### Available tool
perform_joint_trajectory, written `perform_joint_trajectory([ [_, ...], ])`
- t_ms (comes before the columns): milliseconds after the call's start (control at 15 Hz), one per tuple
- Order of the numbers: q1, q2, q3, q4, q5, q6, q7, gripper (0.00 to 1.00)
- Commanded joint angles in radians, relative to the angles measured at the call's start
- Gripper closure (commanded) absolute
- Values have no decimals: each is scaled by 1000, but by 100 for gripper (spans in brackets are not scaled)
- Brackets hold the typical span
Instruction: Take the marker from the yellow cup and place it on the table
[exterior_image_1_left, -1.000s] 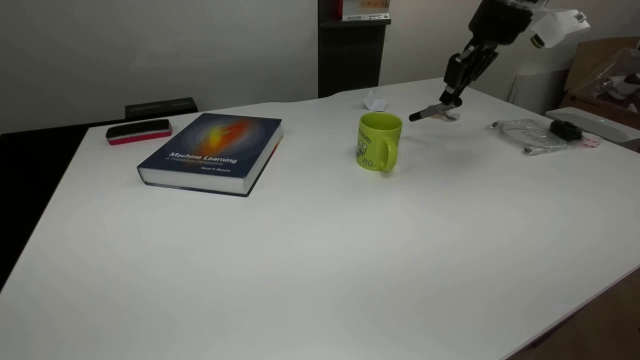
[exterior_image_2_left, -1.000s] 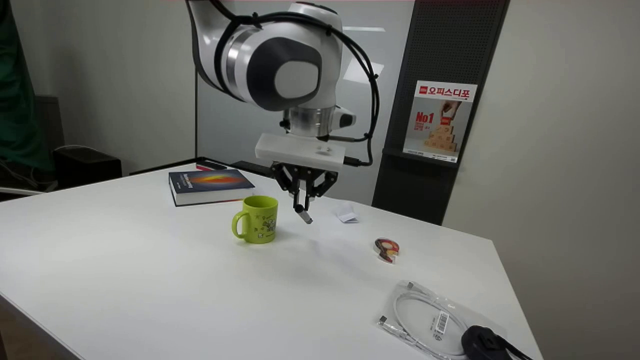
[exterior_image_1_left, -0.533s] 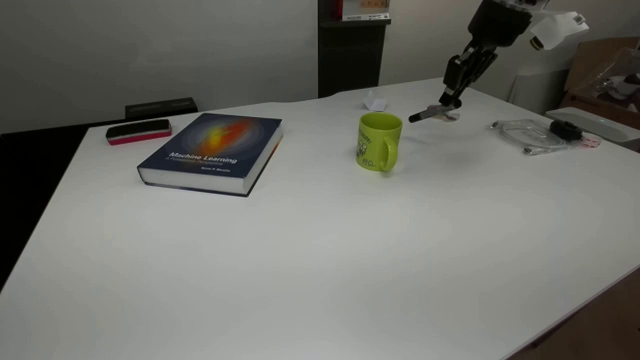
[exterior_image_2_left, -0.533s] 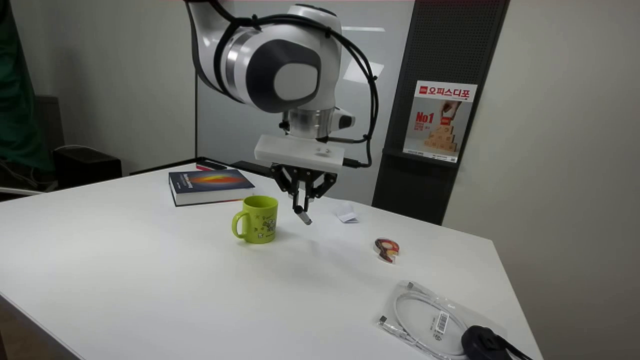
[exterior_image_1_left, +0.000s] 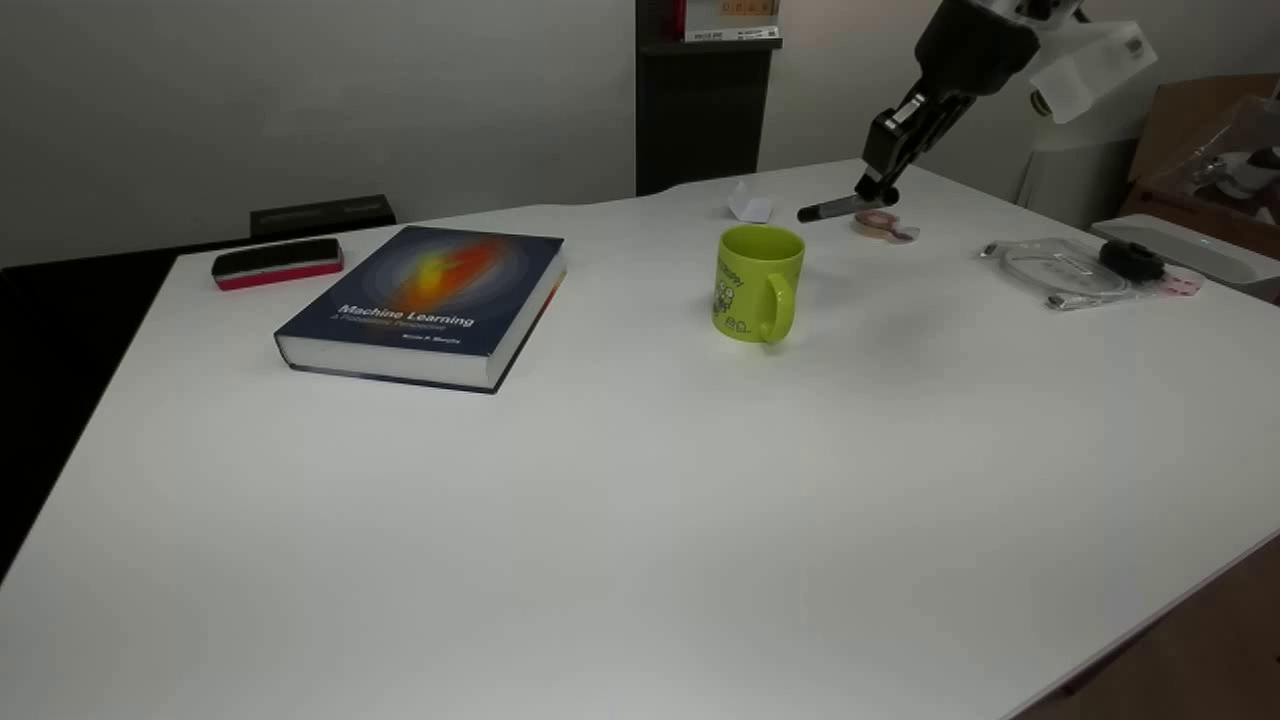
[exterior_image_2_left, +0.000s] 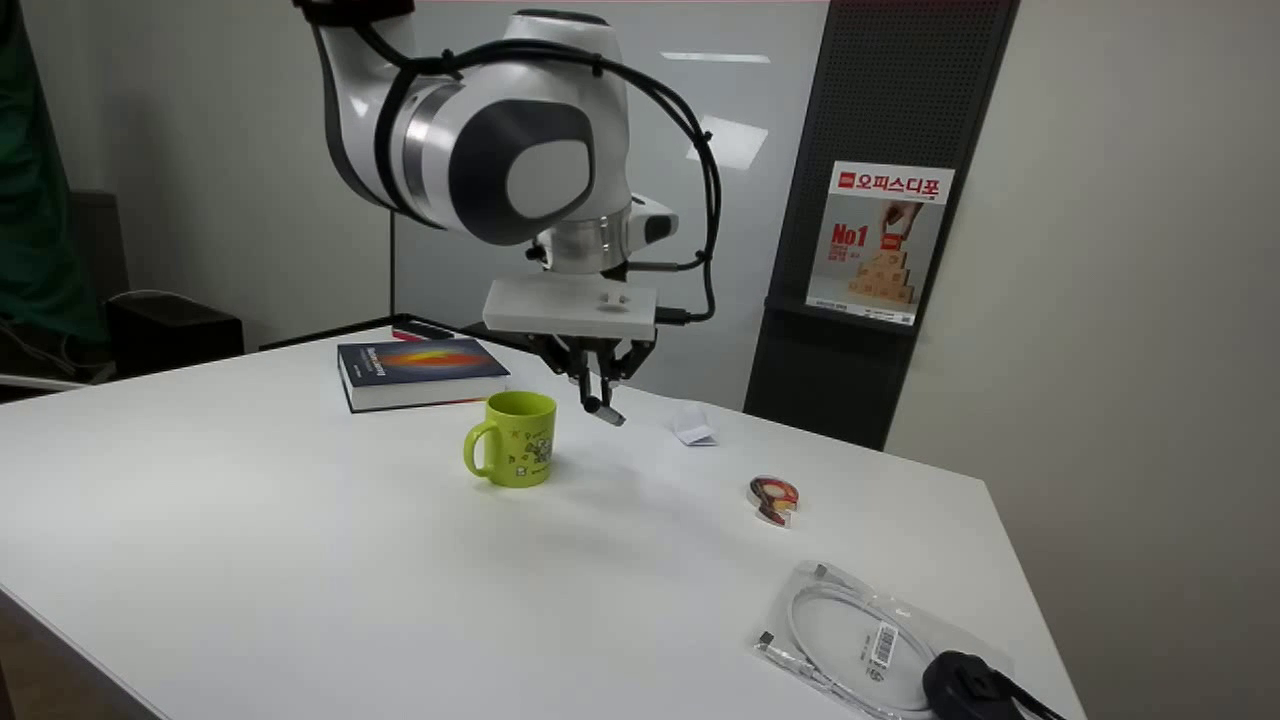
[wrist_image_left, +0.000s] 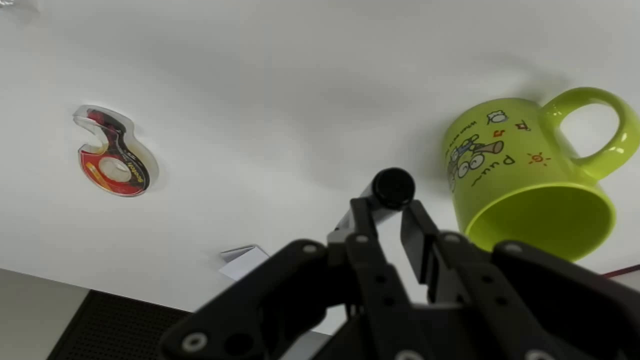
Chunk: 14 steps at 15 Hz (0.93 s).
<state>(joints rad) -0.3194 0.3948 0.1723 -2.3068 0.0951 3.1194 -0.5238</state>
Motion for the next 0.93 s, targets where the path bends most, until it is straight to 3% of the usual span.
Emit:
perform_joint_trajectory([
  [0, 36, 11, -32, -25, 7, 50, 25, 95],
  [200, 28, 38, -32, -31, 14, 62, 15, 95],
  [333, -6, 63, -17, -27, -82, 53, 82, 95],
  [867, 24, 161, -98, 8, -185, 28, 149, 95],
])
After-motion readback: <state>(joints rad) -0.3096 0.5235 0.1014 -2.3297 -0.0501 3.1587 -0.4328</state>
